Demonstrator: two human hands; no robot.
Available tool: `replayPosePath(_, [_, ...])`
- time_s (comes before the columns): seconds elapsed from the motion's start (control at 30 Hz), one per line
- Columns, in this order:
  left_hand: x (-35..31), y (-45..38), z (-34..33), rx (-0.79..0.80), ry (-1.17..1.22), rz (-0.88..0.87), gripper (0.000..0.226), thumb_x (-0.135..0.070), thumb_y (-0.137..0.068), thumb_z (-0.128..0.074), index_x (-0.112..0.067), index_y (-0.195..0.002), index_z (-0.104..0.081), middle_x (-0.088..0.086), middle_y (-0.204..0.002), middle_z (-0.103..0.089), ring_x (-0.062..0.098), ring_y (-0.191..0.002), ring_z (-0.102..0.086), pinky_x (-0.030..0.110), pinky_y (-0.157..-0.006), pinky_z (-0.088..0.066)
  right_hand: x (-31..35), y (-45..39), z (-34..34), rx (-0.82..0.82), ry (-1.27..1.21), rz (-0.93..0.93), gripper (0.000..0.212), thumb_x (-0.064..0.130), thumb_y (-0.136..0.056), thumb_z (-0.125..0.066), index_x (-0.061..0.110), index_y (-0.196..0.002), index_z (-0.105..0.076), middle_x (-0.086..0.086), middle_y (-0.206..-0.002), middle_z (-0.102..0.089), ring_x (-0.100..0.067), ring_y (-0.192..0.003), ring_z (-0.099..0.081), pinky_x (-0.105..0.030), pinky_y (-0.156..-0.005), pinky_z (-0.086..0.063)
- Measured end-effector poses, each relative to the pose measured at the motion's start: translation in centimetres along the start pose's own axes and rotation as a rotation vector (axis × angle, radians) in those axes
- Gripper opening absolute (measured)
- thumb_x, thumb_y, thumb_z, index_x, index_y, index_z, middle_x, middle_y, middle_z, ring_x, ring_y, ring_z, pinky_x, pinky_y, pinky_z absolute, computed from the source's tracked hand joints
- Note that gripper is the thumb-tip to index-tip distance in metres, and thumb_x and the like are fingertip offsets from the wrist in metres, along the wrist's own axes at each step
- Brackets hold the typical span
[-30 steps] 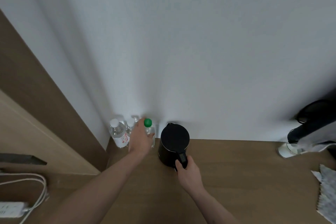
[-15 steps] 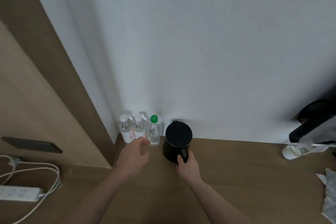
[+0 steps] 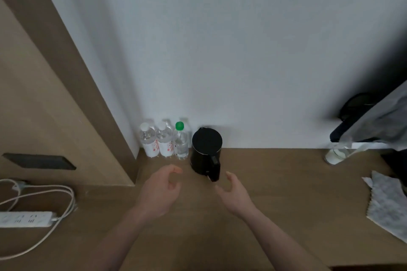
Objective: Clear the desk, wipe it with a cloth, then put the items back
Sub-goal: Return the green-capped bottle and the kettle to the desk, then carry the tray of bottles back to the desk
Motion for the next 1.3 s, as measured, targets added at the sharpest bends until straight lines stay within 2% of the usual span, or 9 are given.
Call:
replayPosePath(0.13, [-2.1,2.5,-1.9,0.104,-0.023,-0.077,0.039,-0.025,-0.099,-0.062,-0.04,-0.134,-0.053,-0.023,-0.126,-0.054,0.0,-0.094,-0.062,0.019,-0.073,-0.054,-1.2,3.7,2.7,0.005,0.052,0.07,0.071,0.043,-0.096,-0.067,0.036,-0.158,-0.033,0.009,-0.161,-0.038,-0.014,-0.143,-0.042,-0.037,-0.112,-0.046])
replayPosePath(0.2, [-3.2,3.7,-2.8,0.142,-0.099,-0.134,0.045,-0.025,-0.099,-0.06,-0.036,-0.141,-0.05,-0.02,-0.139,-0.047,0.001,-0.104,-0.06,0.021,-0.089,-0.053,-2.2,5.5,4.2,0.002,0.126,0.11,0.068,0.046,-0.096,-0.066,0.042,-0.156,-0.034,0.013,-0.163,-0.034,-0.01,-0.146,-0.038,-0.036,-0.117,-0.042])
replayPosePath(0.27, [-4.2,5.3,-3.9,0.174,-0.169,-0.182,0.051,-0.028,-0.1,-0.059,-0.035,-0.148,-0.043,-0.019,-0.152,-0.038,0.0,-0.123,-0.05,0.021,-0.104,-0.045,-3.3,7.3,5.7,0.003,0.232,0.151,0.067,0.05,-0.097,-0.063,0.044,-0.156,-0.033,0.017,-0.166,-0.025,-0.008,-0.151,-0.029,-0.034,-0.12,-0.033])
replayPosePath(0.37, [-5.6,7.9,-5.8,0.225,-0.238,-0.225,0.056,-0.034,-0.101,-0.058,-0.038,-0.152,-0.036,-0.019,-0.158,-0.028,0.0,-0.136,-0.038,0.02,-0.111,-0.036,-5.3,10.4,8.0,0.016,0.299,0.187,0.066,0.053,-0.097,-0.061,0.045,-0.156,-0.032,0.019,-0.168,-0.017,-0.01,-0.154,-0.024,-0.035,-0.122,-0.03])
replayPosePath(0.5, [-8.5,10.8,-8.8,0.303,-0.311,-0.241,0.058,-0.037,-0.102,-0.056,-0.042,-0.153,-0.029,-0.017,-0.163,-0.02,0.006,-0.144,-0.03,0.031,-0.12,-0.033,-9.9,15.5,12.3,-0.04,0.344,0.163,0.066,0.054,-0.098,-0.059,0.046,-0.157,-0.031,0.019,-0.169,-0.013,-0.013,-0.155,-0.02,-0.04,-0.125,-0.028])
replayPosePath(0.63, [-13.8,14.0,-13.8,0.334,-0.345,-0.306,0.061,-0.039,-0.101,-0.055,-0.041,-0.155,-0.028,-0.014,-0.166,-0.017,0.012,-0.149,-0.027,0.035,-0.123,-0.029,-16.2,21.4,17.5,-0.066,0.377,0.127,0.067,0.054,-0.099,-0.057,0.047,-0.158,-0.026,0.017,-0.171,-0.007,-0.015,-0.158,-0.007,-0.04,-0.127,-0.018])
replayPosePath(0.87, [-25.0,24.2,-25.8,0.395,-0.302,-0.385,0.058,-0.04,-0.102,-0.054,-0.041,-0.155,-0.029,-0.014,-0.168,-0.014,0.018,-0.151,-0.027,0.044,-0.124,-0.031,-28.0,32.3,24.9,-0.164,0.378,0.03,0.071,0.056,-0.095,-0.061,0.051,-0.156,-0.025,0.02,-0.17,-0.003,-0.011,-0.158,-0.001,-0.04,-0.125,-0.018])
replayPosePath(1.07, [-31.1,33.5,-34.5,0.531,-0.401,-0.49,0.058,-0.043,-0.102,-0.051,-0.04,-0.156,-0.03,-0.01,-0.17,-0.012,0.021,-0.155,-0.018,0.047,-0.128,-0.018,-36.9,41.0,29.3,-0.197,0.399,-0.042,0.074,0.06,-0.096,-0.058,0.047,-0.159,-0.022,0.018,-0.171,0.002,-0.014,-0.159,0.004,-0.044,-0.129,-0.012])
replayPosePath(1.3, [-39.4,35.8,-40.6,0.583,-0.522,-0.659,0.061,-0.042,-0.102,-0.055,-0.039,-0.156,-0.027,-0.008,-0.171,-0.004,0.022,-0.159,-0.003,0.049,-0.129,-0.01,-45.3,47.8,35.5,-0.309,0.368,-0.172,0.075,0.061,-0.098,-0.054,0.042,-0.161,-0.018,0.012,-0.172,0.003,-0.021,-0.159,0.007,-0.045,-0.13,-0.01])
Point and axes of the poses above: each hand's wrist, its own y-axis away from the middle knuckle, its own z-axis out of the back of the hand, x = y × z, the point moved 7 cm from there along -y, towards the middle knuckle
